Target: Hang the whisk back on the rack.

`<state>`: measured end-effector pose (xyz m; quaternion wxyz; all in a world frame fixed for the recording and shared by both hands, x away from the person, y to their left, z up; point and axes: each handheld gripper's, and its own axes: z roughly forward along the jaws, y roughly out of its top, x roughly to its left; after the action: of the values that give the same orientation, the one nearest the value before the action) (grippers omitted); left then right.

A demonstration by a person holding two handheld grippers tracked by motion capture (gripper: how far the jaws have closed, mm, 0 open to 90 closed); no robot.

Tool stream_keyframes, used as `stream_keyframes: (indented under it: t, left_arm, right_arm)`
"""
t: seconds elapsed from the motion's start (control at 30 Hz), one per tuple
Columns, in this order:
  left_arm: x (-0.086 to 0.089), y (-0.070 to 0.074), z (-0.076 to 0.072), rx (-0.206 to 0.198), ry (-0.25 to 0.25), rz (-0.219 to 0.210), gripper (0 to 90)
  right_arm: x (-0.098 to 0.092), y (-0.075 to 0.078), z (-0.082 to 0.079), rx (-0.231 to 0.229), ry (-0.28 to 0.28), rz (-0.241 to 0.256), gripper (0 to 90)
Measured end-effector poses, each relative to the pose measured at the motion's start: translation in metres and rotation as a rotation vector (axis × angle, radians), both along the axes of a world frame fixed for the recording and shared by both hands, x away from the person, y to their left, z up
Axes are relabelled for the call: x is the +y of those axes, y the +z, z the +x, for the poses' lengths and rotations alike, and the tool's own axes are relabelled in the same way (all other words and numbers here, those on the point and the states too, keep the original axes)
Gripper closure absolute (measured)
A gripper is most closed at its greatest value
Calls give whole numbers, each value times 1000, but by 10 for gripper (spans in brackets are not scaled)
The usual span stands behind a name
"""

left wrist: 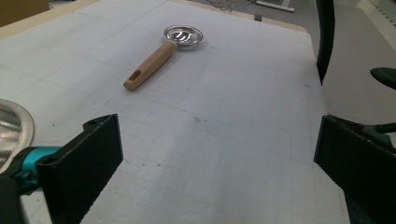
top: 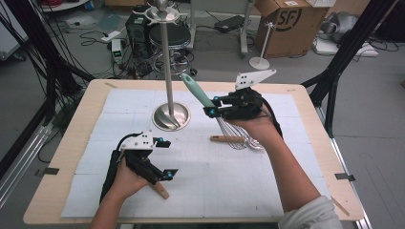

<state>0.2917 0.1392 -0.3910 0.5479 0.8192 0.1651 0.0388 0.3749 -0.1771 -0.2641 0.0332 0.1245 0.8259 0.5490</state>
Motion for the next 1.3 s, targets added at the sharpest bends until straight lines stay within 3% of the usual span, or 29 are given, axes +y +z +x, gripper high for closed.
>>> stream_keyframes:
  t: [0.47,0.7,1.07,1.3]
  left_arm:
    - [-1,1,0,-1,-7,-4,17]
    - [-1,1,0,-1,-8,-5,17]
    - [-1,0,1,-1,-13,0,17]
    - [-1,1,1,-1,-11,-3,17]
  right_arm:
    - [8,26,27,-24,-1,37,690]
    - [13,39,40,-34,0,29,690]
    - [18,68,62,-58,-43,20,690]
    - [24,78,71,-64,-61,15,690]
